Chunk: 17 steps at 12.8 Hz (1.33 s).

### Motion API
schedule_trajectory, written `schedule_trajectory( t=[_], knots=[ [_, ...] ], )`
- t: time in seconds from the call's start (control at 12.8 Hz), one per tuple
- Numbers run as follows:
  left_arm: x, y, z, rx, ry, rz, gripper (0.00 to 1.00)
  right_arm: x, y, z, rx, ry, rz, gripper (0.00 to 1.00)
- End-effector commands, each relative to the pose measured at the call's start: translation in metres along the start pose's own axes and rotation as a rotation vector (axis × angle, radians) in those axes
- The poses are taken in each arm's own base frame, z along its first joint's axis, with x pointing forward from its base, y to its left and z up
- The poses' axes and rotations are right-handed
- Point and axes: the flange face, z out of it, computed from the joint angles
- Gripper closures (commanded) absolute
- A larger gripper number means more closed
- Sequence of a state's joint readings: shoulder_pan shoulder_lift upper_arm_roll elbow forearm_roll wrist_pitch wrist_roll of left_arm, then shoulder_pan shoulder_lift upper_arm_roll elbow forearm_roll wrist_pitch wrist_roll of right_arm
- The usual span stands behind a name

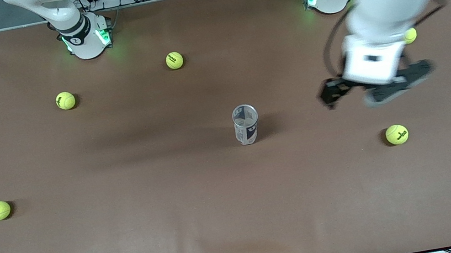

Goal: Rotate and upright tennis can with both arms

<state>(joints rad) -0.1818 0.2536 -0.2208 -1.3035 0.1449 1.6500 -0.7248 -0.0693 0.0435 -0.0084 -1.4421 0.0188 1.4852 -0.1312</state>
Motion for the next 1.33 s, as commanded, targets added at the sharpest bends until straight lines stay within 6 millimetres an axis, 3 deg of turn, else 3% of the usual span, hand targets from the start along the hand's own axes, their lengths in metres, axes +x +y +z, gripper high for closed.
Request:
schedule_trajectory(
  t=[0.0,0.16,0.47,0.78,1.02,1.25],
  knots=[
    [0.009,-0.056,-0.027,0.023,-0.027,0.042,0.00,-0.002,0.004,-0.003,0.017,0.011,-0.009,0.00],
    [0.018,-0.090,-0.038,0.041,-0.035,0.028,0.00,0.000,-0.002,-0.001,0.018,0.007,-0.012,0.00],
    [0.027,-0.144,-0.039,0.071,-0.084,0.132,0.00,-0.001,0.003,-0.001,0.018,0.006,-0.003,0.00],
    [0.013,-0.162,-0.030,0.061,-0.101,0.153,0.00,-0.001,0.006,-0.003,0.015,0.012,0.000,0.00],
    [0.013,-0.202,-0.027,0.015,-0.107,0.198,0.00,-0.001,0.006,-0.002,0.016,0.015,-0.002,0.00],
    [0.008,-0.219,-0.022,0.017,-0.126,0.247,0.00,-0.001,0.007,-0.003,0.015,0.017,-0.002,0.00]
  ],
)
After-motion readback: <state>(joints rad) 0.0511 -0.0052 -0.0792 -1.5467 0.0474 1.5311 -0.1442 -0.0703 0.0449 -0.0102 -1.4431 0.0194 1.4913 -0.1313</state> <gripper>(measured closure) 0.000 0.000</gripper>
